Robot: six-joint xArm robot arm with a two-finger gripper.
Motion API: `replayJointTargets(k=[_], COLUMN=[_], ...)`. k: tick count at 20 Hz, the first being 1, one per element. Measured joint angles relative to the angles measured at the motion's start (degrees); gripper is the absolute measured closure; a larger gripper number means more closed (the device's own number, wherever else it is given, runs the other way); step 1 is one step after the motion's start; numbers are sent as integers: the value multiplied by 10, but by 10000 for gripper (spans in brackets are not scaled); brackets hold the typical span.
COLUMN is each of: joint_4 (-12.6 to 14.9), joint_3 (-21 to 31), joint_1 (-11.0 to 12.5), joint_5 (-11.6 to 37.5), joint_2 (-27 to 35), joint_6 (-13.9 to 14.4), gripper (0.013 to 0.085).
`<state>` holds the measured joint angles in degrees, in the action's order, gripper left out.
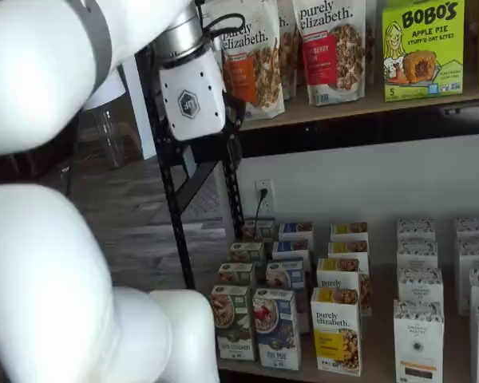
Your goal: Pick up the blue and white box that is on the bottom shelf, the second box from the left
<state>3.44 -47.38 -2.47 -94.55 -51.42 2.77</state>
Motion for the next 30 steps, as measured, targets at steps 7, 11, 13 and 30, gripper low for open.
replayJointTargets(k=[7, 11, 13, 30], joint_4=[-17, -26, -33, -51], joint_3=[66, 99, 118, 216], joint_1=[24, 32, 37, 27], joint_5=[59, 93, 117, 281], joint_2=[-21, -26, -29, 36], joint_6=[-20, -27, -32, -29], gripper=[130, 130, 130, 130])
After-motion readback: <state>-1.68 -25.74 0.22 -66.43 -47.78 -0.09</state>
